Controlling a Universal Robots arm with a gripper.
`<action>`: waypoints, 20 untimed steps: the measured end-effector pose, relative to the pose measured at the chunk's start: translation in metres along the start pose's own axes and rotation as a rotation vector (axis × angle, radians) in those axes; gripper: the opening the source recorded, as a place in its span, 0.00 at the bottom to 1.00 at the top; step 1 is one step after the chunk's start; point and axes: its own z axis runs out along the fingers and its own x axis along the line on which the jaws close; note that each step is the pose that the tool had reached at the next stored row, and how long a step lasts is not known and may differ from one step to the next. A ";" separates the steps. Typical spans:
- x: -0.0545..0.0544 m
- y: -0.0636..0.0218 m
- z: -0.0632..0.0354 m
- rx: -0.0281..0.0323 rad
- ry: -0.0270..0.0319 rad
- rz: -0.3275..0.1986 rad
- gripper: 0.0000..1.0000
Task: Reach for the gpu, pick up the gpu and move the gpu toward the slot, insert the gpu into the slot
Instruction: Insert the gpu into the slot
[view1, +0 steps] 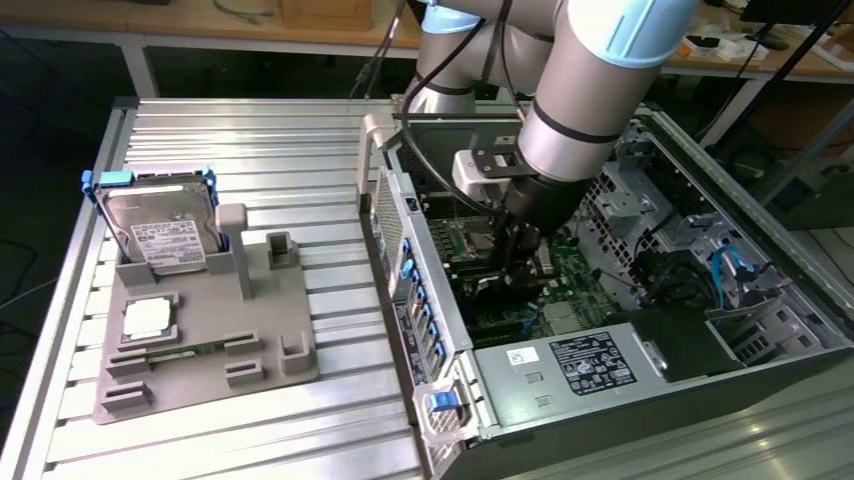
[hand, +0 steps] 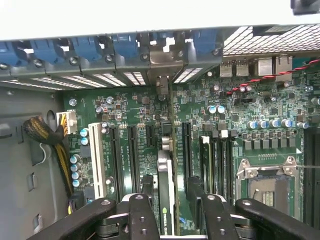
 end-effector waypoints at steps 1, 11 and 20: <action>0.000 0.0000 -0.0011 0.0009 -0.0001 0.000 0.41; 0.000 -0.0002 -0.0116 0.0104 -0.0005 0.000 0.15; -0.001 -0.0002 -0.0122 0.0110 -0.0001 0.000 0.11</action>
